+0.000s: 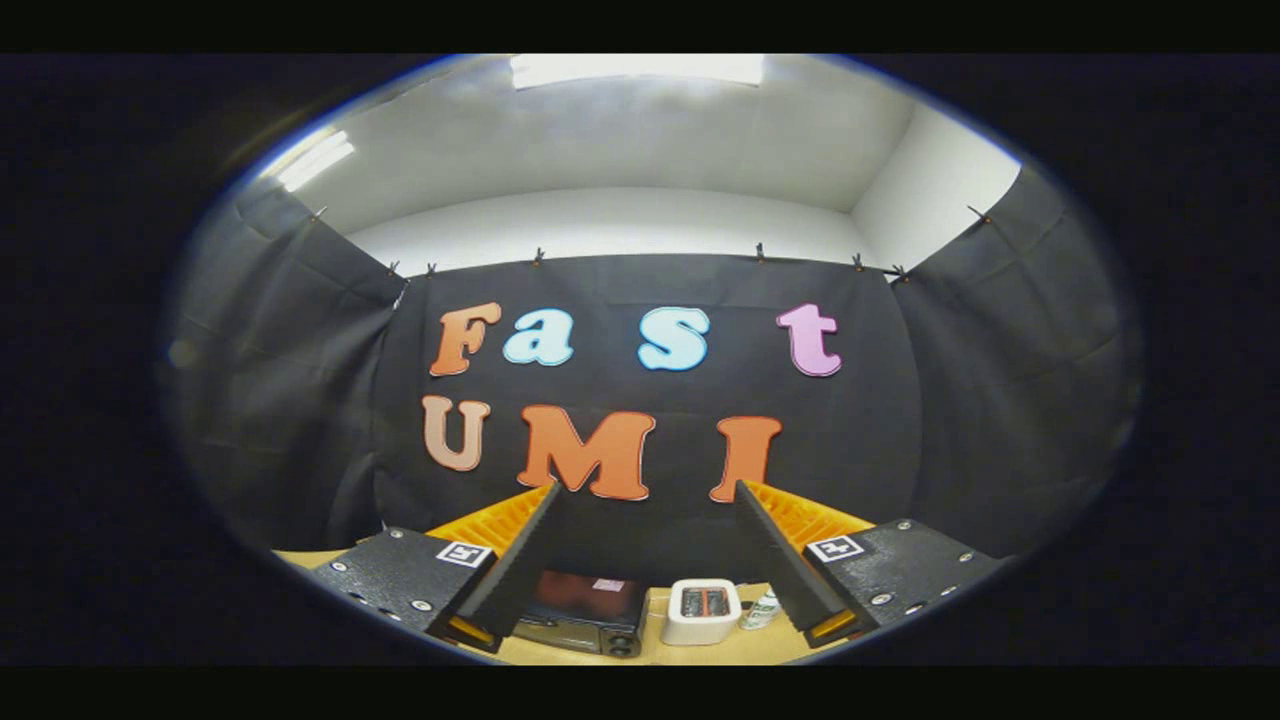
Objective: Open the toaster oven, put the food inside, and close the toaster oven door.
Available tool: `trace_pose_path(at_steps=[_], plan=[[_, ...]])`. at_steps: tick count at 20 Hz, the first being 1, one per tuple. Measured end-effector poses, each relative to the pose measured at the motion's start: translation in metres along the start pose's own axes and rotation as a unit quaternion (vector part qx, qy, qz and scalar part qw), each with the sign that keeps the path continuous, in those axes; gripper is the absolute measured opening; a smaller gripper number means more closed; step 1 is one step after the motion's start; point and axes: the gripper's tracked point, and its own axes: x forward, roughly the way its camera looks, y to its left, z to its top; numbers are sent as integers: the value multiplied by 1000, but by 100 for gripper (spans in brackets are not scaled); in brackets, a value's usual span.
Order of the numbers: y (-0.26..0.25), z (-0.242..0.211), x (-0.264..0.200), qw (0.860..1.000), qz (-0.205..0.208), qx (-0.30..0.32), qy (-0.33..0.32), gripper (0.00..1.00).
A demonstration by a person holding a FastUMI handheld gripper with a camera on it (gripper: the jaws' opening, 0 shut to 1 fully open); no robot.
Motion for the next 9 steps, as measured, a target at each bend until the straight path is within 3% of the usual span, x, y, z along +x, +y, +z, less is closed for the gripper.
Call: trace_pose_path(at_steps=[9], plan=[[-16,9,-12,1000,-1,-13,-11,99]])
